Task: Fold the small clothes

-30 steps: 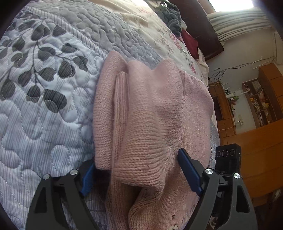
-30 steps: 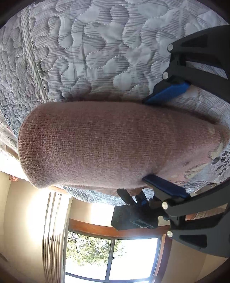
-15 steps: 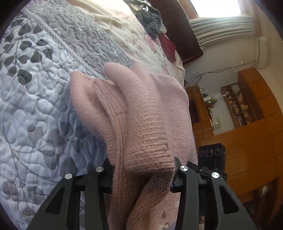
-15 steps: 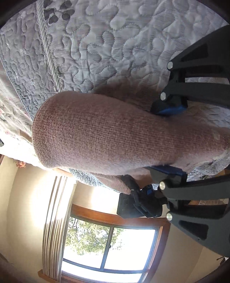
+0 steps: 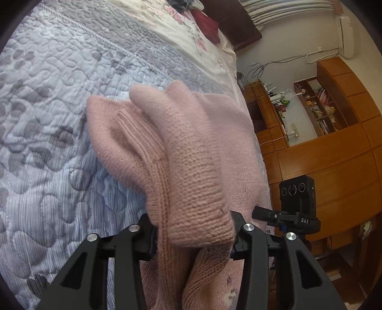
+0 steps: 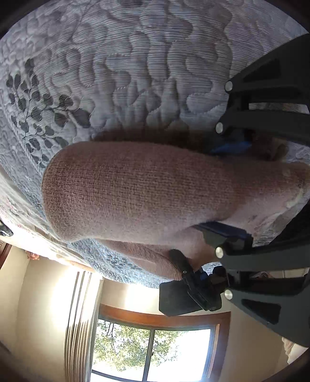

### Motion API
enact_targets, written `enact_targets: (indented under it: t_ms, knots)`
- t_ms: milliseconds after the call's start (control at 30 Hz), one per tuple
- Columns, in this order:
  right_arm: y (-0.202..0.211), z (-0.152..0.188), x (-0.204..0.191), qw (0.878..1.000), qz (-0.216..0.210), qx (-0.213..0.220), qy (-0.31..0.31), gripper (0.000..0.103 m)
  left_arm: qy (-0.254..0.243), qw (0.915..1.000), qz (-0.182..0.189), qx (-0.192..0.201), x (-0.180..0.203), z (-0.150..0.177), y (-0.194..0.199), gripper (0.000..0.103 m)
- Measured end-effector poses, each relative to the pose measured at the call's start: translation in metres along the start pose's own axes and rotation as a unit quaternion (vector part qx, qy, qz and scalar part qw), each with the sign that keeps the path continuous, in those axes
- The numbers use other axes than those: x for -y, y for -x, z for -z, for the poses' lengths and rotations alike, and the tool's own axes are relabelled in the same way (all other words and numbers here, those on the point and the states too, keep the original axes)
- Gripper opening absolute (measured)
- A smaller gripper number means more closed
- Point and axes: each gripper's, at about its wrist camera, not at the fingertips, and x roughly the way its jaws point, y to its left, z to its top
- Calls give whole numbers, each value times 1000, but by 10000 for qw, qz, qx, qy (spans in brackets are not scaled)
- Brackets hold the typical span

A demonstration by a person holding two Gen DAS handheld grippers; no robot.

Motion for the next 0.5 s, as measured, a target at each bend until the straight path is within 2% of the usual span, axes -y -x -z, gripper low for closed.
enact_targets:
  t_ms: [133, 233, 367, 433, 500]
  knots:
    - [-14, 12, 13, 9997, -181, 103, -121, 55, 90, 9999, -140, 27, -22, 14, -7, 50]
    - [-18, 16, 0, 9999, 11, 123, -20, 61, 115, 9995, -298, -26, -22, 14, -4, 56]
    - [-10, 29, -24, 9988, 432, 140, 204, 66, -12, 9967, -808, -35, -6, 16, 17, 57]
    - [-4, 43, -26, 9980, 548, 84, 296, 67, -155, 9944, -1040, 56, 6, 26, 32, 57]
    - [-1, 59, -25, 9975, 620, 36, 329, 67, -261, 9934, -1101, 185, 15, 42, 48, 57]
